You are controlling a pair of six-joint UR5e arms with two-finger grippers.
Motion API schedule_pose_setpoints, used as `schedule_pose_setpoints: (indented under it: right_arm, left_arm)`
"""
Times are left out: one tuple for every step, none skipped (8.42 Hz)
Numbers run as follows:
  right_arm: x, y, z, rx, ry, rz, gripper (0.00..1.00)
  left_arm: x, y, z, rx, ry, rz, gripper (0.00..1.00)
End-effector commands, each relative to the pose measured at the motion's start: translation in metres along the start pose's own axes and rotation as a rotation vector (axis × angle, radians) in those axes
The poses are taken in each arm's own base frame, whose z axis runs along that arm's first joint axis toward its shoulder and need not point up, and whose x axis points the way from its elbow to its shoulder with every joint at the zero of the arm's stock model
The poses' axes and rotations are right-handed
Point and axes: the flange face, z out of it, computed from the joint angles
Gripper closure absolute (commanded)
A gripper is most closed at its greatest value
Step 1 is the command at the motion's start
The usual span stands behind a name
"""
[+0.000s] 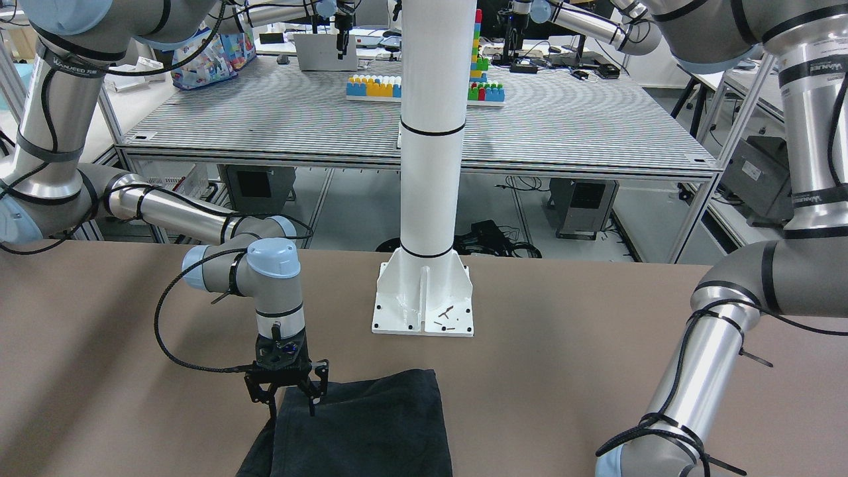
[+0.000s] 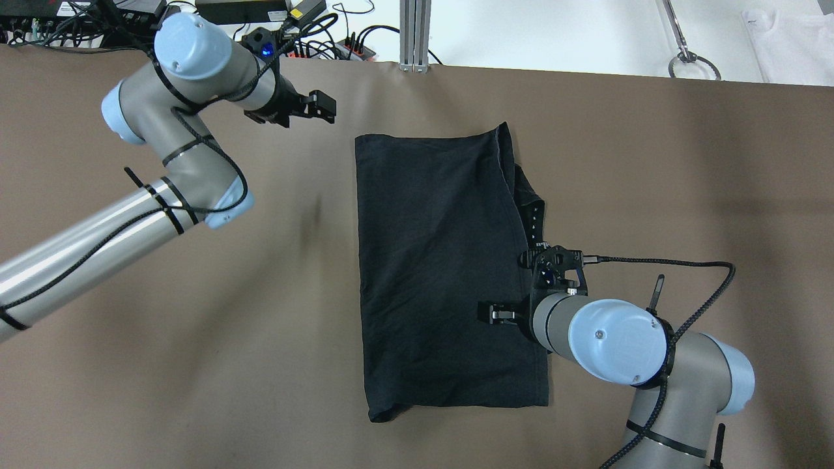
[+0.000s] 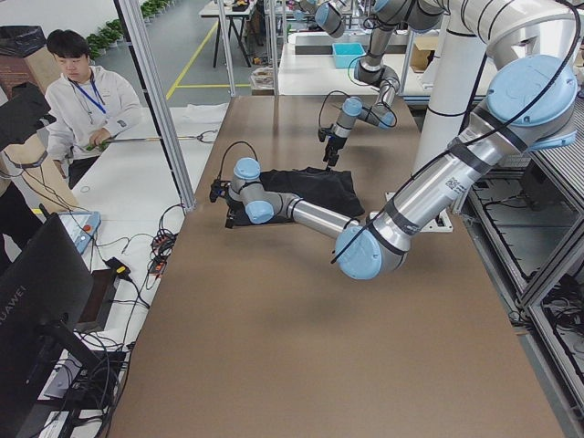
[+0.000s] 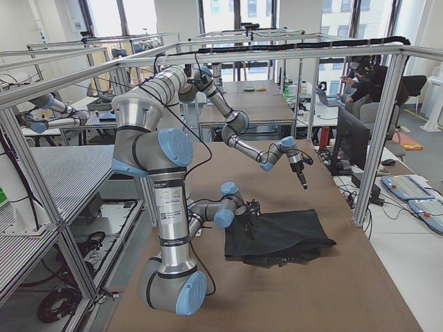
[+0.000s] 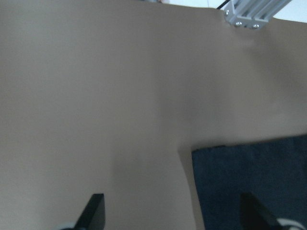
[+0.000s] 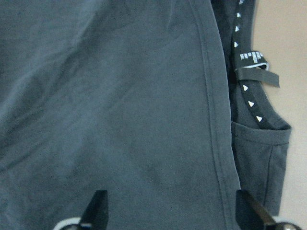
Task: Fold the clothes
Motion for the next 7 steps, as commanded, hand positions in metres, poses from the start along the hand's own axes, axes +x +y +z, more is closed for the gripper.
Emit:
schedule_pose_setpoints:
  right_arm:
    - [-0.011,-0.03,-0.015,0.048,-0.032,0.092,0.06]
    - [-0.009,-0.031,-0.011,0.048,-0.024,0.085,0.06]
    - [-0.009,-0.03,-0.007,0.046,-0.018,0.081,0.06]
    - [-0.01,-0.028,-0.004,0.042,-0.015,0.079,0.06]
    - [-0.009,-0.027,-0.001,0.041,-0.01,0.077,0.06]
    - [-0.008,-0.027,0.002,0.039,-0.004,0.077,0.06]
    - [-0.007,-0.027,0.004,0.039,0.001,0.074,0.06]
  left_arm:
    - [0.031,0.144,0.028,-0.008,0.029,-0.133,0.0]
    - [0.036,0.181,0.033,-0.039,0.038,-0.155,0.0]
    - [0.036,0.202,0.039,-0.049,0.037,-0.183,0.0]
    - [0.044,0.233,0.053,-0.05,0.026,-0.168,0.0]
    - [0.053,0.248,0.058,-0.052,0.028,-0.161,0.01]
    - [0.056,0.25,0.058,-0.054,0.033,-0.161,0.05]
    - [0.062,0.256,0.06,-0.063,0.036,-0.155,0.29]
